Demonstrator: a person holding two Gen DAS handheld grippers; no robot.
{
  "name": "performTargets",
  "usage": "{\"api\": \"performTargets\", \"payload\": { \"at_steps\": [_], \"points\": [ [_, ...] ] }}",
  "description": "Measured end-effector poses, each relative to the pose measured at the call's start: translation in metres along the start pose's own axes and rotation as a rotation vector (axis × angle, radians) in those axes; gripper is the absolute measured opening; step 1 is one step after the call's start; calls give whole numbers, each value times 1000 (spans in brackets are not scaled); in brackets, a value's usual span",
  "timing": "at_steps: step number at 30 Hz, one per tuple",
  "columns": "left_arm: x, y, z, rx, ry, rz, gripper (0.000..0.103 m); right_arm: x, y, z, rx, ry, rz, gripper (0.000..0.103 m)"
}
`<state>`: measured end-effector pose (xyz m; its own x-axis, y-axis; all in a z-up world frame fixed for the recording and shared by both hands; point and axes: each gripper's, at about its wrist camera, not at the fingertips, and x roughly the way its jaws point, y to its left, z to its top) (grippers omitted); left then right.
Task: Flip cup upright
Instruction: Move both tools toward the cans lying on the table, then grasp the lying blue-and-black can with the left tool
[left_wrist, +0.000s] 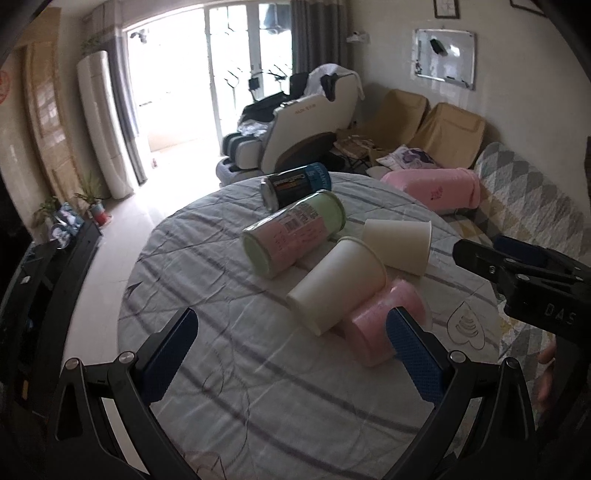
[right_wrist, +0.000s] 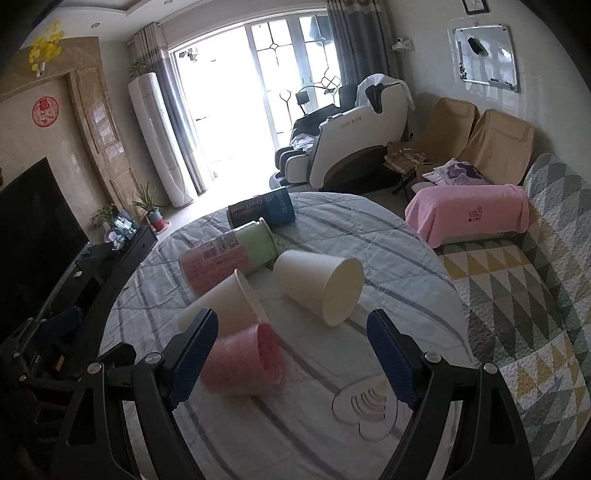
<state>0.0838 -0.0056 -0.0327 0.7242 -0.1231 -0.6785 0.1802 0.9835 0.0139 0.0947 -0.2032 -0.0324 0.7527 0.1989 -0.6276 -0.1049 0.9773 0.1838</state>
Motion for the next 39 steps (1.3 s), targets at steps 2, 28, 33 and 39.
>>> {"api": "performTargets", "payload": {
  "at_steps": [2,28,33,39],
  "points": [
    [12,3,12,1,11,-23,103,10,-3,10,2,4,12,84],
    [88,2,200,188,499,-44,103,105,-16,160,206,531,12,84],
    [132,4,215,321,573,-142,103,132,-20,155,370,614,-14,84],
    [180,1,223,580,589,-205,103,162,-21,150,622,616,-85,84]
  ]
}}
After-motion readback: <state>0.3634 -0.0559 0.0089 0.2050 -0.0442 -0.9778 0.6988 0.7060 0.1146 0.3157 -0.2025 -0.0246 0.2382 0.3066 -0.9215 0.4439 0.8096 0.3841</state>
